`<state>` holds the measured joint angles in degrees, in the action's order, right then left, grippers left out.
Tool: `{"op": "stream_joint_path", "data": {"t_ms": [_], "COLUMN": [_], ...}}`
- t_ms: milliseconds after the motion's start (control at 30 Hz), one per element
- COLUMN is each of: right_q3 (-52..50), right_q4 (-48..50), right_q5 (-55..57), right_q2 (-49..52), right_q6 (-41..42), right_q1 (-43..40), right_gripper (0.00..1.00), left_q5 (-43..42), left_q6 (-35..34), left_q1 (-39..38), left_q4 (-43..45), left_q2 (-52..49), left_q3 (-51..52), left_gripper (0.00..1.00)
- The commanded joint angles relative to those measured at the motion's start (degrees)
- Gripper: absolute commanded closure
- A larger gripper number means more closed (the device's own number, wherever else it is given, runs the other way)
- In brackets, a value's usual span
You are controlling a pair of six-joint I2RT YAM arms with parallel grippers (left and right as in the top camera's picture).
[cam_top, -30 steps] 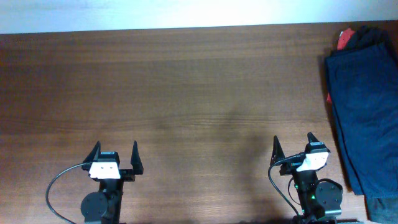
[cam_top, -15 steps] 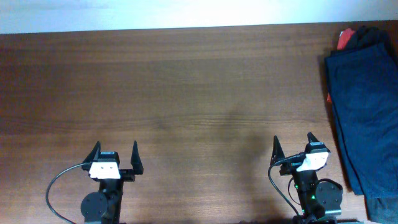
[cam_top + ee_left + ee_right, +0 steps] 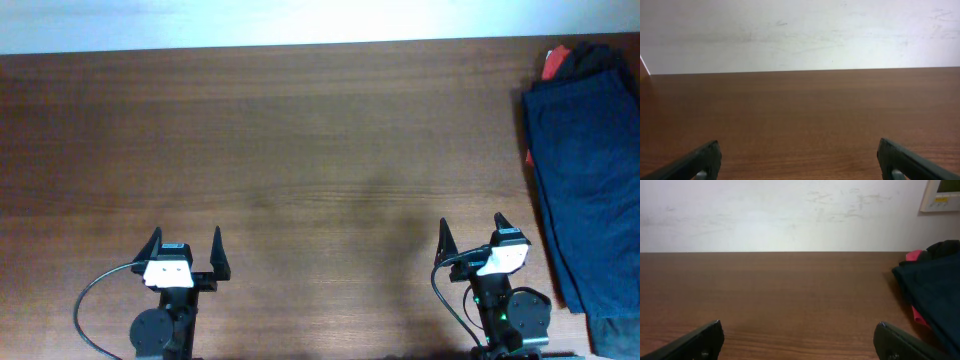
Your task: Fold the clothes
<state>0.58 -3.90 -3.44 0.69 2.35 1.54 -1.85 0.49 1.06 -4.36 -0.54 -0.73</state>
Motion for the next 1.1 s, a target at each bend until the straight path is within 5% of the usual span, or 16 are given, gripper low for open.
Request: {"op": "stream_joint_path", "data": {"t_ms": [0,967,1067], "right_q3": [-0.3,-0.3,-0.3], "right_q4": [-0.4,-0.3,1.0], "right_q5": [0.3,0.3,-7.7], "right_q2": [0.0,0.0,0.0], "right_q6": [-0.4,-0.4,5.6], "right_q1": [0.3,0.3,0.3], "right_gripper": [0.01,0.01,0.01], "left_q5": [0.2,0.2,0.2], "left_q6": [1.1,1.1,1.1], "left_q1": [0.2,0.2,0.2], "left_q4": [-0.3,-0.3,-0.3], "left_q2": [0.2,0.2,0.2], "left_q3": [0.2,0.2,0.2], "left_gripper": [0.01,0.01,0.01]}}
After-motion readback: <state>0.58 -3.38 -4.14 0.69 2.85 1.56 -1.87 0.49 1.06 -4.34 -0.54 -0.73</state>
